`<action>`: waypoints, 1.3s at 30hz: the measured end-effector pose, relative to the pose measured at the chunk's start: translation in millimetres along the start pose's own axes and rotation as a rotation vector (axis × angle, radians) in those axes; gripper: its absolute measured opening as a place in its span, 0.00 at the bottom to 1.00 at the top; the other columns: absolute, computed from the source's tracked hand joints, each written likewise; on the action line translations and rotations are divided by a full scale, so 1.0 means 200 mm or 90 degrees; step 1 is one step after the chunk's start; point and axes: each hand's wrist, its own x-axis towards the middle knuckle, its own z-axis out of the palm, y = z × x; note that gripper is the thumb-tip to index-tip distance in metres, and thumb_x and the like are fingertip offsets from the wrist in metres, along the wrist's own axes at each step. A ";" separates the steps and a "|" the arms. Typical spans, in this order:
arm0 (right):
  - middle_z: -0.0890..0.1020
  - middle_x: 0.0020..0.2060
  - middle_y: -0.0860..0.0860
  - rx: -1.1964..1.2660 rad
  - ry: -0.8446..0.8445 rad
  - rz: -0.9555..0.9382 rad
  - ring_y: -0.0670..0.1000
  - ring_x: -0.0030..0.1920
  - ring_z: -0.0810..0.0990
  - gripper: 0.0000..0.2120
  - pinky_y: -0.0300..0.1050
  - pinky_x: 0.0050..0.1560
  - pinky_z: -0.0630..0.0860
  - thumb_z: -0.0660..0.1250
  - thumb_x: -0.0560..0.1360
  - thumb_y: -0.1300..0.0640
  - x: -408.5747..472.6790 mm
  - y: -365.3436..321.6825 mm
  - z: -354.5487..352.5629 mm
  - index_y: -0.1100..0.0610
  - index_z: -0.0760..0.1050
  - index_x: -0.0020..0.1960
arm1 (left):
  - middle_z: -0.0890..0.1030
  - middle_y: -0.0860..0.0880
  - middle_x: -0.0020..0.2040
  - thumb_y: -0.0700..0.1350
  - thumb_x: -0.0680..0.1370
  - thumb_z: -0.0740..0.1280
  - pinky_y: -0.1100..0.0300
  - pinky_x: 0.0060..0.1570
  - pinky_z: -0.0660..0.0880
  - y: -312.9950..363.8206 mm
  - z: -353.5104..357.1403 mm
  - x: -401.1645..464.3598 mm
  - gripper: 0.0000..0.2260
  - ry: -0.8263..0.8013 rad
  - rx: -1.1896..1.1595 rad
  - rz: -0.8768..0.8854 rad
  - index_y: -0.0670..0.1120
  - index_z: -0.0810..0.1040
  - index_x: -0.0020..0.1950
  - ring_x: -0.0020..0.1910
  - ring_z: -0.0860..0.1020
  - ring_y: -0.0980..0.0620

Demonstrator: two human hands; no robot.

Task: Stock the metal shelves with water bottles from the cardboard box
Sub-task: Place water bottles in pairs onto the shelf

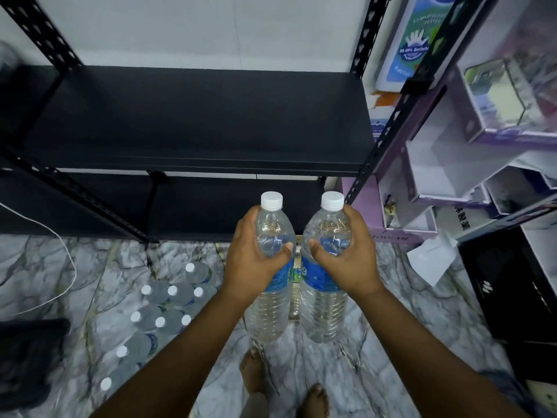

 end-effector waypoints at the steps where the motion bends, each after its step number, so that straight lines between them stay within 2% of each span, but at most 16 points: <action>1: 0.76 0.59 0.50 0.001 0.001 -0.003 0.47 0.60 0.76 0.33 0.46 0.62 0.74 0.75 0.65 0.49 -0.01 -0.05 -0.02 0.49 0.67 0.67 | 0.72 0.51 0.65 0.47 0.71 0.76 0.55 0.62 0.73 0.05 -0.02 -0.01 0.34 -0.002 0.000 0.003 0.51 0.64 0.73 0.62 0.73 0.54; 5: 0.76 0.59 0.50 0.007 0.011 -0.012 0.47 0.60 0.76 0.34 0.47 0.61 0.75 0.74 0.64 0.46 -0.03 -0.24 -0.11 0.46 0.66 0.67 | 0.72 0.52 0.64 0.47 0.70 0.76 0.58 0.61 0.72 0.22 -0.12 -0.06 0.35 -0.002 -0.006 0.025 0.51 0.64 0.73 0.62 0.74 0.55; 9: 0.76 0.59 0.49 -0.007 0.028 -0.036 0.47 0.61 0.76 0.33 0.48 0.62 0.74 0.72 0.64 0.43 -0.06 -0.42 -0.18 0.47 0.66 0.67 | 0.74 0.52 0.62 0.47 0.70 0.76 0.57 0.60 0.74 0.39 -0.23 -0.09 0.34 0.007 -0.020 0.050 0.52 0.64 0.72 0.60 0.75 0.55; 12: 0.76 0.59 0.48 -0.006 0.037 -0.051 0.48 0.61 0.76 0.34 0.52 0.62 0.75 0.72 0.64 0.43 -0.07 -0.56 -0.23 0.50 0.67 0.67 | 0.74 0.53 0.62 0.46 0.70 0.76 0.62 0.58 0.73 0.53 -0.31 -0.12 0.34 0.026 -0.012 0.077 0.52 0.65 0.72 0.59 0.75 0.56; 14: 0.76 0.59 0.48 -0.008 0.049 -0.074 0.49 0.61 0.76 0.32 0.52 0.62 0.74 0.73 0.64 0.43 -0.07 -0.66 -0.27 0.46 0.67 0.65 | 0.73 0.55 0.62 0.46 0.69 0.76 0.66 0.57 0.71 0.61 -0.36 -0.13 0.34 0.036 -0.011 0.093 0.54 0.64 0.71 0.58 0.74 0.58; 18: 0.77 0.58 0.48 0.010 0.072 -0.108 0.46 0.58 0.77 0.32 0.49 0.61 0.75 0.74 0.63 0.48 -0.04 -0.86 -0.35 0.43 0.66 0.64 | 0.73 0.57 0.60 0.46 0.70 0.76 0.64 0.57 0.70 0.79 -0.46 -0.13 0.33 0.058 -0.015 0.136 0.63 0.61 0.65 0.58 0.74 0.58; 22: 0.78 0.58 0.50 0.017 0.090 -0.155 0.48 0.58 0.77 0.33 0.51 0.61 0.75 0.73 0.62 0.43 0.00 -1.06 -0.44 0.46 0.67 0.65 | 0.72 0.57 0.61 0.46 0.70 0.76 0.73 0.54 0.66 0.97 -0.56 -0.10 0.33 0.081 -0.012 0.180 0.62 0.62 0.66 0.58 0.73 0.59; 23: 0.78 0.58 0.50 0.017 0.095 -0.167 0.49 0.58 0.77 0.34 0.52 0.61 0.75 0.73 0.63 0.43 0.01 -1.10 -0.46 0.48 0.67 0.66 | 0.72 0.57 0.61 0.46 0.70 0.76 0.73 0.54 0.66 1.02 -0.58 -0.09 0.33 0.086 -0.011 0.191 0.60 0.63 0.68 0.58 0.72 0.59; 25: 0.78 0.59 0.50 0.013 0.111 -0.200 0.50 0.59 0.77 0.35 0.51 0.62 0.74 0.73 0.63 0.42 0.03 -1.20 -0.51 0.50 0.68 0.66 | 0.73 0.55 0.61 0.47 0.70 0.77 0.66 0.58 0.70 1.12 -0.63 -0.09 0.34 0.100 -0.010 0.214 0.55 0.64 0.71 0.59 0.73 0.57; 27: 0.77 0.58 0.46 0.014 0.128 -0.230 0.43 0.58 0.76 0.33 0.40 0.61 0.72 0.74 0.64 0.44 0.04 -1.29 -0.56 0.47 0.67 0.65 | 0.74 0.55 0.62 0.49 0.69 0.76 0.57 0.62 0.73 1.22 -0.67 -0.08 0.35 0.112 -0.016 0.239 0.54 0.64 0.72 0.60 0.74 0.54; 29: 0.74 0.54 0.38 0.012 0.146 -0.256 0.30 0.54 0.73 0.32 0.25 0.55 0.66 0.78 0.66 0.53 0.06 -1.38 -0.62 0.45 0.65 0.63 | 0.74 0.54 0.64 0.53 0.68 0.75 0.50 0.62 0.74 1.31 -0.71 -0.08 0.35 0.117 -0.025 0.267 0.58 0.63 0.71 0.61 0.75 0.52; 31: 0.71 0.52 0.34 0.008 0.165 -0.284 0.25 0.51 0.70 0.31 0.18 0.49 0.63 0.77 0.67 0.59 0.07 -1.47 -0.68 0.46 0.64 0.62 | 0.75 0.54 0.63 0.53 0.68 0.75 0.49 0.61 0.75 1.42 -0.74 -0.09 0.34 0.126 -0.037 0.293 0.61 0.63 0.69 0.61 0.76 0.52; 33: 0.73 0.53 0.36 0.003 0.175 -0.304 0.29 0.52 0.72 0.31 0.19 0.51 0.63 0.78 0.67 0.59 0.07 -1.56 -0.74 0.47 0.66 0.64 | 0.75 0.55 0.61 0.50 0.69 0.76 0.51 0.60 0.76 1.52 -0.77 -0.10 0.33 0.138 -0.040 0.320 0.63 0.63 0.67 0.59 0.76 0.54; 36: 0.75 0.54 0.39 0.000 0.189 -0.353 0.37 0.53 0.74 0.33 0.24 0.54 0.65 0.78 0.66 0.52 0.06 -1.68 -0.82 0.47 0.66 0.66 | 0.76 0.54 0.60 0.49 0.69 0.76 0.52 0.60 0.75 1.65 -0.80 -0.13 0.33 0.157 -0.043 0.365 0.62 0.63 0.67 0.58 0.77 0.54; 39: 0.75 0.57 0.43 0.010 0.200 -0.395 0.41 0.56 0.74 0.34 0.30 0.58 0.67 0.73 0.63 0.46 0.05 -1.80 -0.90 0.48 0.67 0.67 | 0.76 0.53 0.61 0.49 0.70 0.76 0.52 0.60 0.75 1.77 -0.83 -0.16 0.34 0.181 -0.050 0.403 0.59 0.63 0.70 0.59 0.77 0.53</action>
